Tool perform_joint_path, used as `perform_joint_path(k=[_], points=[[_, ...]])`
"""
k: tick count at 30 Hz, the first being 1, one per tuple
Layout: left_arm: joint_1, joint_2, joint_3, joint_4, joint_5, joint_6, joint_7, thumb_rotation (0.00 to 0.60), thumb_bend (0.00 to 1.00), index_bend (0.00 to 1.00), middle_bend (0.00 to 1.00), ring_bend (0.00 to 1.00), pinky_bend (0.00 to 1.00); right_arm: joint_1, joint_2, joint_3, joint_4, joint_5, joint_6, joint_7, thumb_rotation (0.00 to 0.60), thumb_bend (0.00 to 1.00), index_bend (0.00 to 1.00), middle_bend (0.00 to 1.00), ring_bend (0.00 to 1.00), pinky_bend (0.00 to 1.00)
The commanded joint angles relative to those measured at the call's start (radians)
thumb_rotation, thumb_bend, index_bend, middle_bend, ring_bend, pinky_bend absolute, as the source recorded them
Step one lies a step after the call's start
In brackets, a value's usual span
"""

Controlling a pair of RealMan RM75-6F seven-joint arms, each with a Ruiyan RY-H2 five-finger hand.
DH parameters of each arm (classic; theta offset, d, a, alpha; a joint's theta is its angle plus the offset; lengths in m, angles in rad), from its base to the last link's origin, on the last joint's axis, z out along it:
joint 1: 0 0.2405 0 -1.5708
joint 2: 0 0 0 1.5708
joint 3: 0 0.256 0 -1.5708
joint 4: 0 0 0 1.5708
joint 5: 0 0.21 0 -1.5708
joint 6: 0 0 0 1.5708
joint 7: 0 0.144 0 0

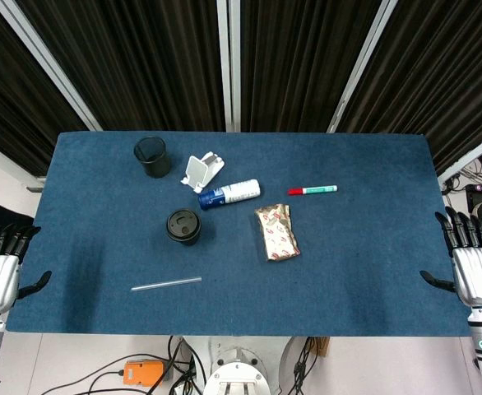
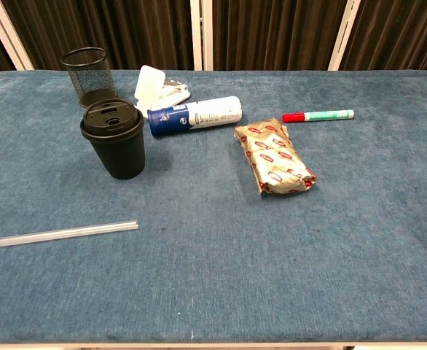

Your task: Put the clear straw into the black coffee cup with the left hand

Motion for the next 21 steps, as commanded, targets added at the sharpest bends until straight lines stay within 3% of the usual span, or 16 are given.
perform_joint_path(k=[1,8,16,21], points=[[0.001,0.000,0.003,-0.001,0.003,0.000,0.009,0.600,0.17,0.16,0.17,0.07,0.00,0.002,0.001,0.000,-0.001,-0.001,-0.002,-0.001,0.600,0.03,0.00,0.01,0.00,0.04],[-0.026,0.000,0.011,-0.043,0.036,-0.027,0.119,0.600,0.17,0.18,0.17,0.08,0.00,-0.009,0.016,0.004,-0.002,-0.004,0.024,0.002,0.600,0.03,0.00,0.01,0.00,0.04],[-0.100,-0.045,0.031,-0.121,0.066,-0.144,0.288,0.600,0.18,0.34,0.21,0.10,0.00,-0.030,0.034,0.002,0.001,-0.001,0.051,0.019,0.600,0.03,0.00,0.01,0.00,0.04],[-0.144,-0.097,0.048,-0.153,0.063,-0.231,0.368,0.600,0.18,0.38,0.21,0.10,0.00,-0.028,0.033,0.000,0.006,0.004,0.038,0.022,0.600,0.03,0.00,0.01,0.00,0.04]])
